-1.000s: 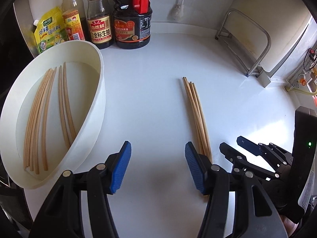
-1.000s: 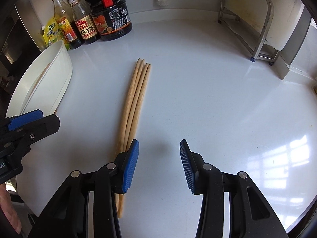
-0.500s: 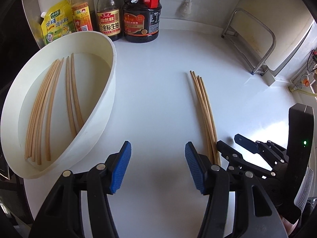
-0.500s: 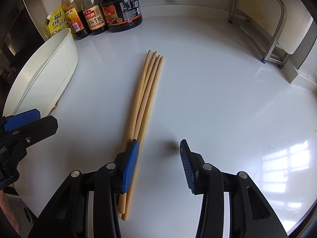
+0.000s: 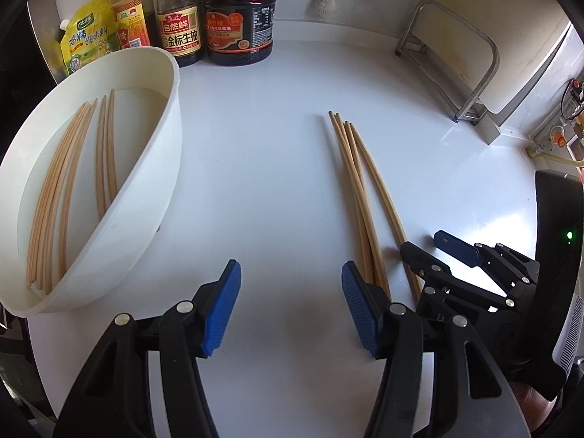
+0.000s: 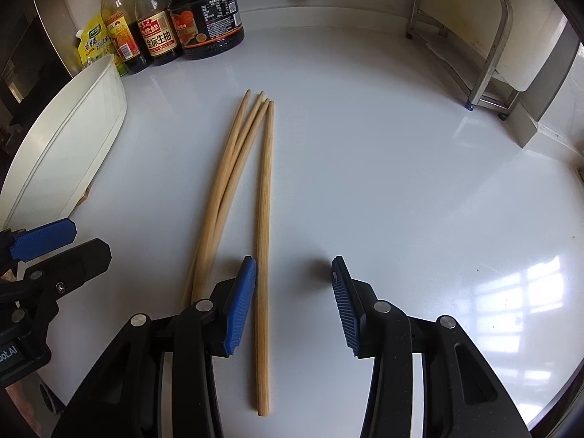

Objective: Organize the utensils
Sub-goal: 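Move both open tools back to the remaining chopsticks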

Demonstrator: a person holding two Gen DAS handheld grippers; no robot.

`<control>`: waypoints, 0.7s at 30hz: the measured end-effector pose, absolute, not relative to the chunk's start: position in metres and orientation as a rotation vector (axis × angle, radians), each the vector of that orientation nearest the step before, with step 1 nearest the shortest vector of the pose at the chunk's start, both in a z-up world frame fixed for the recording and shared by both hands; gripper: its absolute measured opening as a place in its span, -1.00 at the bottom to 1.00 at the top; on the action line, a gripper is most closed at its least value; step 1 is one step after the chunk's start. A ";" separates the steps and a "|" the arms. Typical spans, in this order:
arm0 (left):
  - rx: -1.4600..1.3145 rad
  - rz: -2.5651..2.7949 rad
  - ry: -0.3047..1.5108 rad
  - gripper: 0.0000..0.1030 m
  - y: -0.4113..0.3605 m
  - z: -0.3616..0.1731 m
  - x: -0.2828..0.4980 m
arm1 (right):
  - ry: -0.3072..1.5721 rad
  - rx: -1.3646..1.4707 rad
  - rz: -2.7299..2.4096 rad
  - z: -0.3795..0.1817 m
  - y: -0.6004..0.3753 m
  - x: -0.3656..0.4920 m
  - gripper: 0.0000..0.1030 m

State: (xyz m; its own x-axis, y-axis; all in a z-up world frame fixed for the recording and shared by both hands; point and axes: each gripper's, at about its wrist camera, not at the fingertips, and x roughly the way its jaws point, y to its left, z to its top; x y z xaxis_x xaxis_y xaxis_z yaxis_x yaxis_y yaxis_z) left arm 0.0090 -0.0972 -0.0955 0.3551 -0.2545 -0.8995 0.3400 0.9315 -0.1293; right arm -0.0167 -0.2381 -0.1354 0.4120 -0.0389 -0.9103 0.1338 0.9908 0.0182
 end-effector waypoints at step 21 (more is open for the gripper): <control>0.088 -0.412 1.143 0.16 -0.141 -0.125 0.017 | 1.095 0.140 -0.116 -0.133 -0.278 -0.035 -0.19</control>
State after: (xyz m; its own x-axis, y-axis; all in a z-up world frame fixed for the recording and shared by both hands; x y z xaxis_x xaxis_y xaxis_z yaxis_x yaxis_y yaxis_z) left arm 0.0172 -0.1414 -0.1255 0.3487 -0.2729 -0.8966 0.3616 0.9218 -0.1400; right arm -0.0348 -0.2780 -0.1335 0.4532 -0.0249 -0.8911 0.1627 0.9851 0.0552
